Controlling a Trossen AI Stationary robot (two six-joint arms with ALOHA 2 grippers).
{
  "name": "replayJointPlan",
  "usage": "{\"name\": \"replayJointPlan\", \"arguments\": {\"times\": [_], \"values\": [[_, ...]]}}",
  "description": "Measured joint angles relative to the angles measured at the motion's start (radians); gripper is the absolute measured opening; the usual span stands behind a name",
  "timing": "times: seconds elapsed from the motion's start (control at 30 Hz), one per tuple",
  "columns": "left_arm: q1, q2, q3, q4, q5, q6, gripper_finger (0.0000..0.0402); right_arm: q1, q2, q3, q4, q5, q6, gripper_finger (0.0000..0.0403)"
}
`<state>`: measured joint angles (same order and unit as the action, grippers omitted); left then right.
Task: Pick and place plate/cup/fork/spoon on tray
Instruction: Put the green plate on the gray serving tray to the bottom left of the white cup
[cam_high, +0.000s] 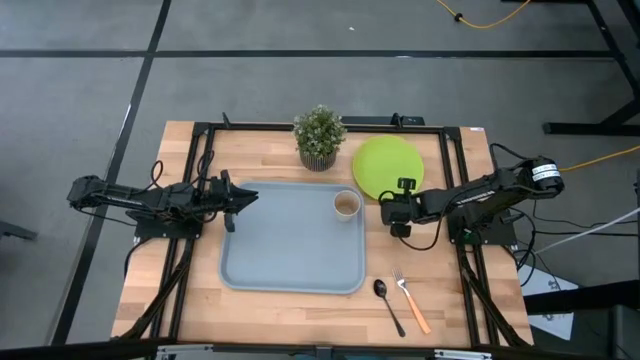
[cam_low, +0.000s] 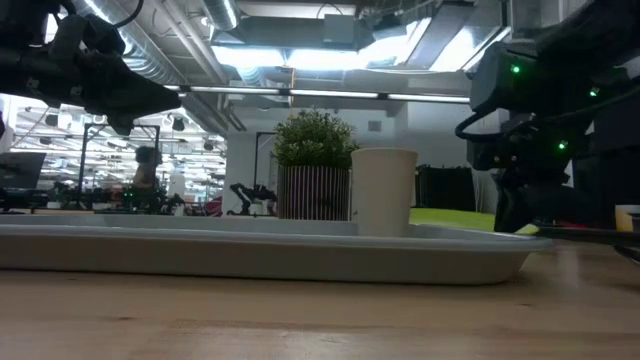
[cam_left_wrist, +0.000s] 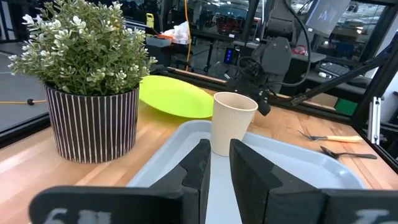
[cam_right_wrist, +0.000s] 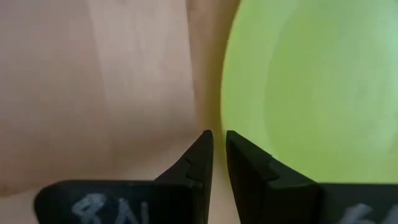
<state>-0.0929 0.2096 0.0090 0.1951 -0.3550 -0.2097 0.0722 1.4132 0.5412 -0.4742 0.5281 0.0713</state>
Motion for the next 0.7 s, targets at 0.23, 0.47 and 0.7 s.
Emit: {"name": "replayJointPlan", "arguments": {"times": [0.23, 0.47, 0.7], "values": [[0.0, 0.0, 0.0, 0.0, 0.0, 0.0, 0.0053, 0.0, 0.0, 0.0, 0.015, 0.037, -0.001, 0.005], [0.0, 0.0, 0.0, 0.0, 0.0, 0.0, 0.0053, 0.0, 0.0, 0.001, 0.015, 0.078, -0.023, 0.005], [0.0, 0.0, 0.0, 0.0, 0.0, 0.0, 0.0053, 0.0, 0.0, 0.001, 0.015, 0.079, -0.034, 0.005]]}}
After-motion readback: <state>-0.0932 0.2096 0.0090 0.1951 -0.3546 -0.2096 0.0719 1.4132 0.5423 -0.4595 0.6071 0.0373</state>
